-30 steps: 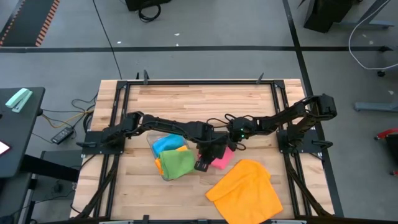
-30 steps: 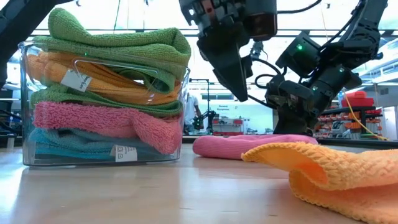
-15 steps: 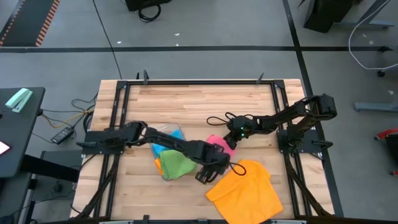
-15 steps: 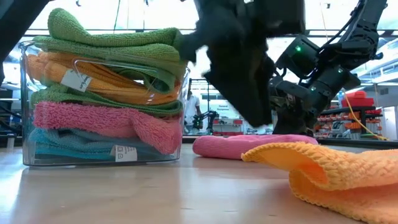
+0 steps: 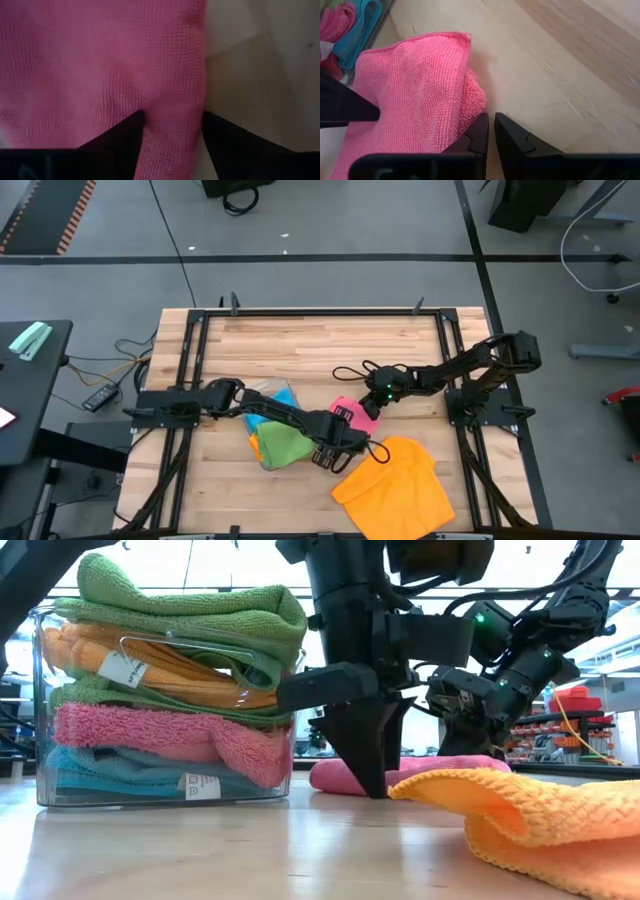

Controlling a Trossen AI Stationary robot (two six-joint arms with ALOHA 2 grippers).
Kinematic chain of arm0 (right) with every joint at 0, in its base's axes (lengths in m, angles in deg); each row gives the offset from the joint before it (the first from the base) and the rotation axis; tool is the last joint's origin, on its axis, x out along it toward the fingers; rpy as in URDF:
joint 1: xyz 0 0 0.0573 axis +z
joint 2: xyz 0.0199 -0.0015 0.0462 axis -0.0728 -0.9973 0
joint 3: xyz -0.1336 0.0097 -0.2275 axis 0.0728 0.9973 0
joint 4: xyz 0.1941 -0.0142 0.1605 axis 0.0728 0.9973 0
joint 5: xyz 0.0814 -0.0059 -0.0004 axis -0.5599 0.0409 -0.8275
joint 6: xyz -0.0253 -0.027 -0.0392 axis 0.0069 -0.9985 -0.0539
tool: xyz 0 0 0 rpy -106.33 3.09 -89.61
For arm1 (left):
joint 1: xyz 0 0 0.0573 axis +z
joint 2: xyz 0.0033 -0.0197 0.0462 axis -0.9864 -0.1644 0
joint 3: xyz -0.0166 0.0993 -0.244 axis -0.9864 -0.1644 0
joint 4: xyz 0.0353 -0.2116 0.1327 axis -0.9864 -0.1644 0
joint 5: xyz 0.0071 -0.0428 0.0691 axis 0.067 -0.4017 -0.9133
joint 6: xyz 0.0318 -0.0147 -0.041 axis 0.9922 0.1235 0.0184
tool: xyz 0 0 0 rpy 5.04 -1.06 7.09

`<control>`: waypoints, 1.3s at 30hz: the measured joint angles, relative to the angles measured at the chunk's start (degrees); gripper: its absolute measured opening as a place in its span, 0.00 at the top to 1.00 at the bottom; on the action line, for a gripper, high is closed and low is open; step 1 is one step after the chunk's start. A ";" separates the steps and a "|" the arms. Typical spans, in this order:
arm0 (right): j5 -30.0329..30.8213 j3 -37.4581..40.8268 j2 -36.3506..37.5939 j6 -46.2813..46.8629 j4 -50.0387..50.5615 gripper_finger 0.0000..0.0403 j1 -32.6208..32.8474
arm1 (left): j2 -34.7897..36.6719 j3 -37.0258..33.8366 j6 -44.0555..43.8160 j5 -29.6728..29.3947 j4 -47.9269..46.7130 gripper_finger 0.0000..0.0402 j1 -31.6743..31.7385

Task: Fold microfiber towels
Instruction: Fold the pink towel

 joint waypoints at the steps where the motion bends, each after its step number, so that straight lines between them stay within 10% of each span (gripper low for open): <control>1: 0.00 0.00 0.00 0.12 -0.02 0.89 0.00 | -0.01 0.00 -0.15 0.09 0.00 0.49 0.10; 20: 0.04 0.00 0.00 0.09 -0.13 0.89 0.04 | -0.34 0.25 3.00 2.65 2.03 0.97 1.27; 39: -1.39 -0.19 0.11 -5.06 1.88 0.89 3.00 | -0.01 12.33 0.93 19.46 -7.75 0.91 12.46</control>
